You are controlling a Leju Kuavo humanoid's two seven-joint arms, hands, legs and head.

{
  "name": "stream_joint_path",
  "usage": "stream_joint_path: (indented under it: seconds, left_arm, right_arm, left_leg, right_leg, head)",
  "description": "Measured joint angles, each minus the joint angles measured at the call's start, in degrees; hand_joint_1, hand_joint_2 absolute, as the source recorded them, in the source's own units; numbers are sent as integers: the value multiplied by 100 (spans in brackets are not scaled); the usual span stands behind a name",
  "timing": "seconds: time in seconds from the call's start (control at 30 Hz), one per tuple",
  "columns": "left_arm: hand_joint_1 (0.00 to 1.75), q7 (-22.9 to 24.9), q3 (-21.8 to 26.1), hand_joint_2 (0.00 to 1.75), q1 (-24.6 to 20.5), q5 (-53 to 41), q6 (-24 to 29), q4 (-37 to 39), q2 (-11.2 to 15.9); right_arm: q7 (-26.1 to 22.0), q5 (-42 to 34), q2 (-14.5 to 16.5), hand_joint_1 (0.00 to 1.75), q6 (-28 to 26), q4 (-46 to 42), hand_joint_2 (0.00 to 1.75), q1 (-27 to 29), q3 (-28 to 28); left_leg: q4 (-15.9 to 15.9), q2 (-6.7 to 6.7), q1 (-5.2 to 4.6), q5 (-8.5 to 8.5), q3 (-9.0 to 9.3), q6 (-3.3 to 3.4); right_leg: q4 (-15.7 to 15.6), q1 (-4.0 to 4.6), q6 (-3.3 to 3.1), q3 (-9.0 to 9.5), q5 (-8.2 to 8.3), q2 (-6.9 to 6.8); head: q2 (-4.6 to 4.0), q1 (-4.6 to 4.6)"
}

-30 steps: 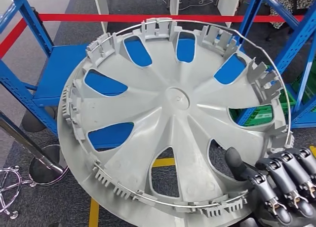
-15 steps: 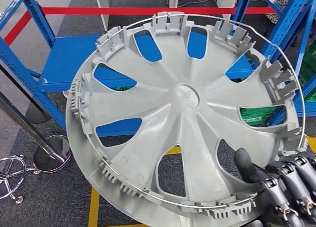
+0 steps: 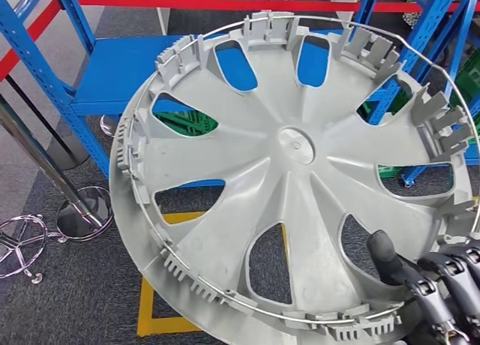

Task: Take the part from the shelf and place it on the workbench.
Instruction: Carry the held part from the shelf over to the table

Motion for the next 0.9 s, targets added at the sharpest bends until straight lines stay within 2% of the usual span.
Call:
stream_joint_path:
  seconds: [0.03, 0.07, 0.1, 0.13, 0.17, 0.23, 0.27, 0.3, 0.33, 0.37, 0.43, 0.5, 0.53, 0.6, 0.63, 0.67, 0.7, 0.77, 0.8, 0.83, 0.87, 0.9]
  left_arm:
    - [0, -13, 0, 175, 1, -15, -20, 0, -7]
    - [0, -29, 0, 175, 3, -34, -37, 0, -14]
    - [0, -47, 0, 175, 6, -57, -49, 0, -16]
    - [0, -64, 0, 175, 12, -79, -56, 0, -17]
    - [0, -78, 0, 175, 18, -98, -61, 0, -20]
    - [0, -90, 0, 175, 26, -117, -70, 0, -31]
    - [0, -91, 0, 175, 27, -120, -74, 0, -37]
    - [0, -91, 0, 175, 27, -121, -77, 0, -40]
    - [0, -92, 0, 175, 26, -122, -76, 0, -41]
    - [0, -96, 0, 175, 26, -128, -76, 0, -40]
    - [0, -114, 0, 175, 23, -160, -77, 0, -37]
    - [0, -150, 0, 175, 19, -202, -83, -1, -34]
    - [0, -170, 0, 175, 18, -214, -86, -1, -34]
    - [0, -198, 0, 175, 21, -231, -93, -1, -44]
    - [0, -209, 0, 175, 19, -238, -99, -1, -50]
    - [0, -219, 0, 175, 15, -248, -109, -1, -57]
    - [0, -232, 0, 175, 9, -260, -119, -2, -64]
    - [0, -261, 0, 175, 0, -280, -136, -1, -70]
    - [0, -271, 0, 175, -2, -286, -140, -1, -75]
    - [0, -278, 0, 175, -2, -290, -144, -1, -81]
    - [0, -282, 0, 175, -3, -293, -145, -1, -86]
    - [0, -283, 0, 175, -4, -298, -144, -1, -91]
  right_arm:
    - [-9, 0, 9, 175, 0, -8, 175, -5, -11]
    - [-17, -2, 16, 175, 0, -15, 175, -5, -23]
    - [-22, -3, 21, 175, 0, -17, 175, -5, -34]
    - [-27, -5, 26, 175, 0, -21, 175, -5, -43]
    - [-31, -7, 30, 175, 0, -24, 175, -7, -49]
    - [-39, -7, 39, 175, 0, -28, 175, -8, -59]
    - [-42, -8, 43, 175, 0, -30, 175, -7, -64]
    - [-44, -9, 44, 175, 0, -30, 175, -6, -67]
    - [-45, -11, 45, 175, 0, -31, 175, -4, -69]
    - [-46, -13, 46, 175, 0, -33, 175, -1, -72]
    - [-47, -13, 49, 175, 0, -49, 175, 3, -81]
    - [-45, -15, 53, 175, 0, -73, 175, 0, -98]
    - [-43, -16, 55, 175, 0, -84, 175, 0, -109]
    - [-38, -19, 58, 175, 0, -106, 175, 0, -129]
    - [-34, -23, 59, 175, 0, -118, 175, 0, -143]
    - [-31, -31, 59, 175, 0, -130, 175, -1, -156]
    - [-27, -39, 59, 175, 0, -142, 175, -2, -169]
    - [-23, -51, 59, 175, 0, -153, 175, -2, -187]
    - [-23, -54, 60, 175, 0, -156, 175, 1, -192]
    - [-23, -58, 60, 175, 0, -157, 175, 5, -198]
    - [-25, -62, 60, 175, 0, -160, 175, 9, -204]
    - [-28, -66, 61, 175, 0, -164, 175, 10, -210]
  left_leg:
    - [2, 0, -4, 63, -37, -27]
    - [-4, 0, -2, 130, -63, -54]
    - [-9, -3, 7, 154, -84, -84]
    - [29, -7, 14, 85, -109, -120]
    - [167, -12, 19, -93, -148, -156]
    - [787, -17, 37, -676, -281, -220]
    - [1178, -17, 47, -922, -344, -243]
    - [1489, -17, 55, -1042, -369, -259]
    - [1633, -17, 59, -1028, -323, -267]
    - [1568, -17, 61, -909, -187, -264]
    - [913, -21, 57, -643, 300, -218]
    - [214, -29, 33, -605, 713, -151]
    - [45, -33, 14, -638, 788, -121]
    - [-73, -31, 3, -608, 789, -56]
    - [-112, -22, 11, -562, 764, -18]
    - [-152, -11, 25, -513, 732, 25]
    - [-182, 0, 40, -463, 686, 58]
    - [-148, 12, 34, -381, 551, 90]
    - [-118, 17, 31, -343, 477, 90]
    - [-84, 22, 29, -307, 403, 88]
    - [-46, 27, 30, -274, 324, 80]
    - [-3, 29, 33, -240, 243, 67]
  right_leg:
    - [-221, 12, -21, 122, -61, 5]
    - [-302, 20, -48, 126, -65, 9]
    - [-294, 16, -82, 66, -23, -1]
    - [-297, 9, -128, 7, 26, -13]
    - [-300, -2, -180, -56, 80, -28]
    - [-292, -7, -257, -164, 183, -51]
    - [-275, -3, -271, -223, 235, -58]
    - [-250, 0, -274, -294, 288, -62]
    - [-216, 2, -271, -381, 336, -63]
    - [-175, 2, -264, -476, 378, -62]
    - [-91, 1, -240, -641, 433, -61]
    - [-25, 11, -192, -754, 488, -70]
    - [-15, 7, -161, -795, 527, -77]
    - [-26, -6, -89, -853, 603, -83]
    - [-12, -10, -56, -894, 568, -75]
    - [79, -11, -27, -955, 448, -60]
    - [292, -14, -5, -1043, 233, -43]
    - [1000, -23, 31, -1240, -269, -19]
    - [1342, -27, 46, -1301, -411, -16]
    - [1536, -28, 60, -1292, -423, -16]
    - [1540, -30, 69, -1194, -316, -16]
    - [1324, -34, 73, -992, -141, -16]
  head:
    - [0, 2]
    - [0, 1]
    - [0, 3]
    - [0, 1]
    - [0, -10]
    - [0, -28]
    - [0, -33]
    - [0, -33]
    - [0, -34]
    - [0, -35]
    - [0, -36]
    - [0, -31]
    - [0, -29]
    - [0, -31]
    - [0, -29]
    - [0, -17]
    - [0, 1]
    - [0, 34]
    - [0, 42]
    - [0, 44]
    - [0, 47]
    - [0, 47]
